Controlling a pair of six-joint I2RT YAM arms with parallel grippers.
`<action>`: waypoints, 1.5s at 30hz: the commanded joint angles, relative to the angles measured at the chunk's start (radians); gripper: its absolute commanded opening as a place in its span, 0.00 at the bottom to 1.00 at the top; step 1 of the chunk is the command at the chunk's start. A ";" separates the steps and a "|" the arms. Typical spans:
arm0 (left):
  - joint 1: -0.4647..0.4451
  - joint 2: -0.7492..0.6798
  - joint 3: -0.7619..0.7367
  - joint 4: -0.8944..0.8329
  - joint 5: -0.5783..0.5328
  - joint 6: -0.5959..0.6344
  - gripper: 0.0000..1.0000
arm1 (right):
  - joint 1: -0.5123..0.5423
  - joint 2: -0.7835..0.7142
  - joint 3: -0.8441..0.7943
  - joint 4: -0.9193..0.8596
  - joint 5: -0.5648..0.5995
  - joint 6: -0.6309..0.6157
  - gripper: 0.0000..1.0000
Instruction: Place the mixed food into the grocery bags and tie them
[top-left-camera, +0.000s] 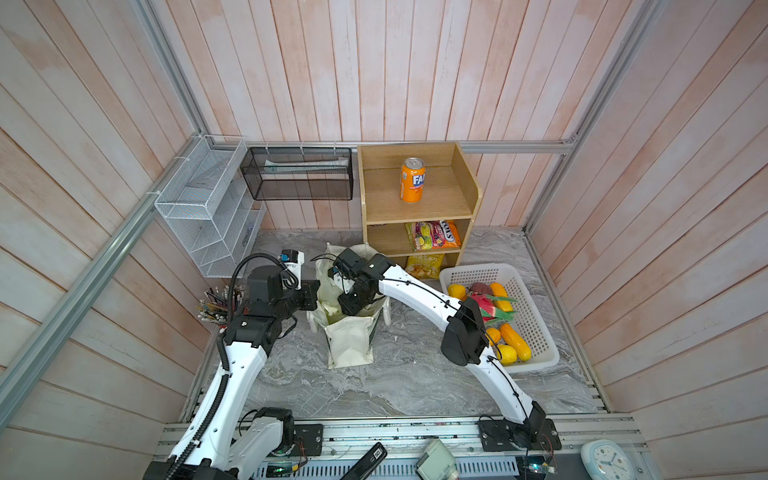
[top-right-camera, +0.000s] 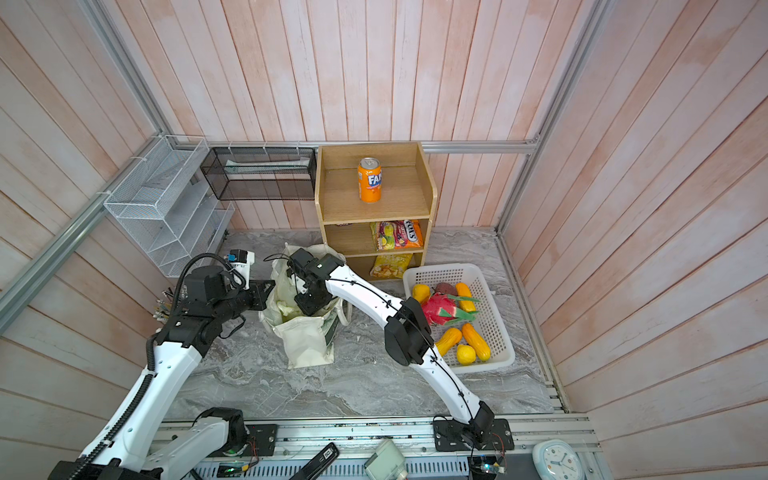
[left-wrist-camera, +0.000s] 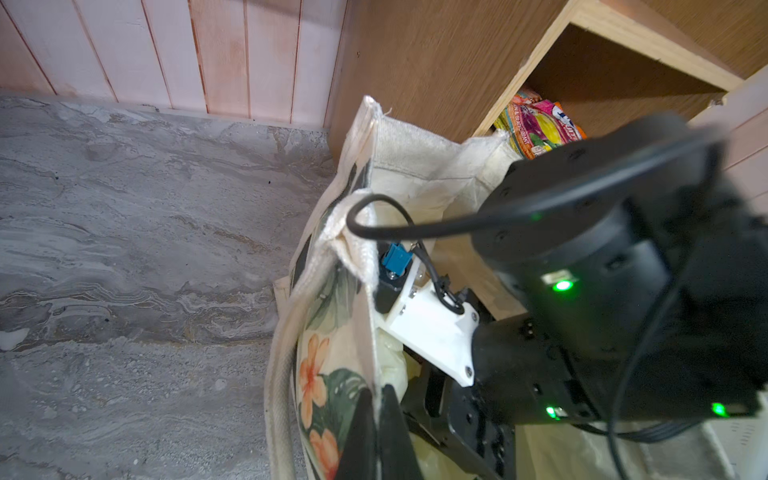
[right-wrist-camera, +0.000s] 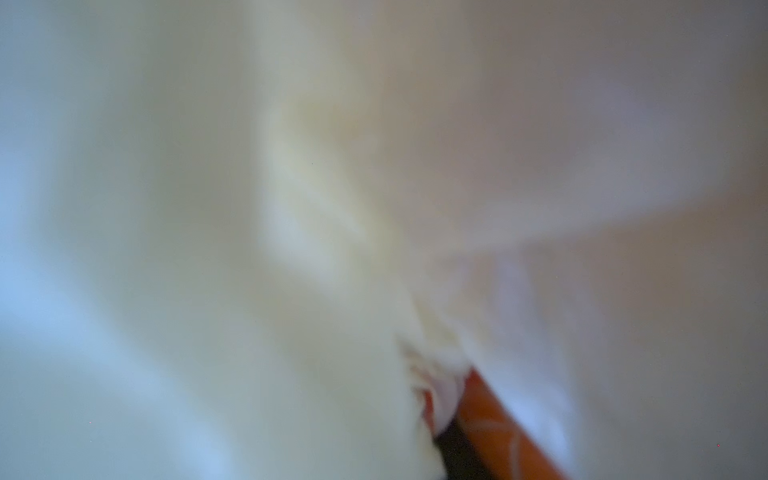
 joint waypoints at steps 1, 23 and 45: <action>0.002 -0.016 -0.003 0.069 0.028 -0.003 0.00 | -0.002 -0.080 0.075 -0.039 -0.004 0.013 0.57; 0.003 0.082 0.065 0.126 0.189 -0.043 0.17 | -0.064 -0.545 -0.127 0.218 0.018 0.100 0.70; 0.004 -0.061 0.211 0.156 -0.194 0.009 1.00 | -0.721 -1.438 -1.204 0.774 -0.074 0.295 0.89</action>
